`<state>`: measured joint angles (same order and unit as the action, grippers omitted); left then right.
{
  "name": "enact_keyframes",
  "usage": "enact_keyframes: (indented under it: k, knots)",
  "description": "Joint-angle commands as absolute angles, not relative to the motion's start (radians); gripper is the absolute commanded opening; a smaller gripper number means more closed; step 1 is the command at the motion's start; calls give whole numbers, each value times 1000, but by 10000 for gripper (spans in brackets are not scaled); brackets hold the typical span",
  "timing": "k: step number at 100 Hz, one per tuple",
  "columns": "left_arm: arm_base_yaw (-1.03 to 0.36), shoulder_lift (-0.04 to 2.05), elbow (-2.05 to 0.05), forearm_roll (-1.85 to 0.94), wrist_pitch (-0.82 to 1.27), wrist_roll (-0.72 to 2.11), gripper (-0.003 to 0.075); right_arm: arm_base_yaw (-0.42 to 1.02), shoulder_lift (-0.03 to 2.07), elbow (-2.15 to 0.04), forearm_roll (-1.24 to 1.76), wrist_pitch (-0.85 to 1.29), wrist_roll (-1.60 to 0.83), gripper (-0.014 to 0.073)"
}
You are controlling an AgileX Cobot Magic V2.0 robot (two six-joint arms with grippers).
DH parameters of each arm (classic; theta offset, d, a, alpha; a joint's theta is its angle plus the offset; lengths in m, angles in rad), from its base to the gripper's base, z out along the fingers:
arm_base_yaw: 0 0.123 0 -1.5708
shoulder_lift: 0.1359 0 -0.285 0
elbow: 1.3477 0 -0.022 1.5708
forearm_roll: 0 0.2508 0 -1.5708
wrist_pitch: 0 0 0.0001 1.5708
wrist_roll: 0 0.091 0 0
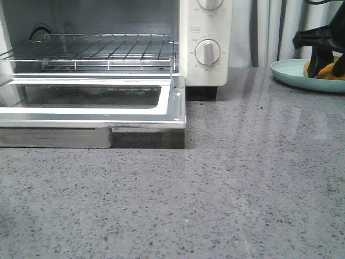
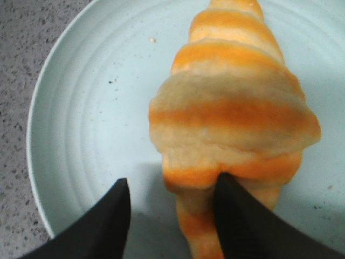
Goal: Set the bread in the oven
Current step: 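Reach the right gripper to the croissant on the green plate and grasp it, then lift the croissant with the right gripper and carry it into the oven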
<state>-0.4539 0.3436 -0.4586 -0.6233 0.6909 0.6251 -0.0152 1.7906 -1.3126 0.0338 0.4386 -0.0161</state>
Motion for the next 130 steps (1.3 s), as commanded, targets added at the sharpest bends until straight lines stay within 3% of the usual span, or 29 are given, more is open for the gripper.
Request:
enact_keyframes:
  k: [1,20,36,70,100,115,130]
  knots:
    - [-463,350,-487,-665,646,625,-22,-23,1773,-1340,27,401,19,220]
    - [-463,350,-487,-665,646,625,-22,-23,1793,-1340,29,467,36,-78]
    - [-463,350,-487,-665,646,625,-22,-23,1762,-1340,29,471,36,-66]
    - [-463,350,-487,-668,630,625,-22,49,1460,-1472,0,347,6,-66]
    - [-463,350,-487,-669,540,625,-22,495,1375,-1616,-28,345,-118,-66]
    - [-463,350,-487,-669,535,625,-22,730,1435,-1616,-94,347,-118,-66]
    - [-463,350,-487,-669,539,625,-22,844,1539,-1616,-142,363,-118,-66]
